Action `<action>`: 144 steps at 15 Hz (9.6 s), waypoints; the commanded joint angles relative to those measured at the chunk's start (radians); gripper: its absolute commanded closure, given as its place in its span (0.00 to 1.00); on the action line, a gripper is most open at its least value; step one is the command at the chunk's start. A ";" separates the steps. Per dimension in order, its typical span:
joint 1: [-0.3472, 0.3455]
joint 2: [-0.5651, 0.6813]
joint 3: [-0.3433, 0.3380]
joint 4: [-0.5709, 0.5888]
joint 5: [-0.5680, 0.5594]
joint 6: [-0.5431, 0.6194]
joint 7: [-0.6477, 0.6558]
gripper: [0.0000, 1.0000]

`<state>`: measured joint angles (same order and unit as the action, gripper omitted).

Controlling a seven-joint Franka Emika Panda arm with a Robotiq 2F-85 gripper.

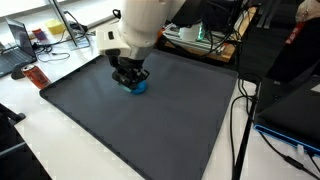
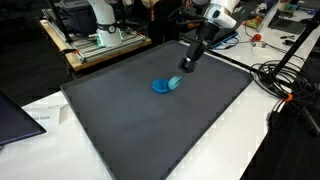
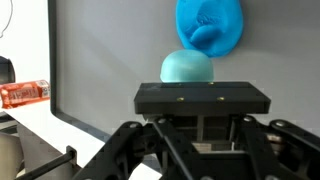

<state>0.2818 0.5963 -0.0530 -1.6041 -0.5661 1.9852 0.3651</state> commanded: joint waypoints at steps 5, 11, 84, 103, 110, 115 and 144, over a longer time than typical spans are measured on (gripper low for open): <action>0.075 0.120 -0.026 0.175 -0.092 -0.198 0.083 0.77; 0.105 0.203 -0.028 0.236 -0.173 -0.244 0.157 0.77; -0.305 -0.476 0.104 -0.605 0.486 0.516 -0.464 0.77; -0.429 -0.443 0.127 -0.584 0.997 0.483 -1.015 0.52; -0.418 -0.395 0.128 -0.566 0.998 0.511 -1.051 0.77; -0.443 -0.353 0.145 -0.543 1.051 0.517 -1.167 0.77; -0.488 -0.078 0.072 -0.325 0.947 0.300 -1.295 0.77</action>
<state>-0.1931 0.4236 0.0439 -1.9511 0.4682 2.2935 -0.9244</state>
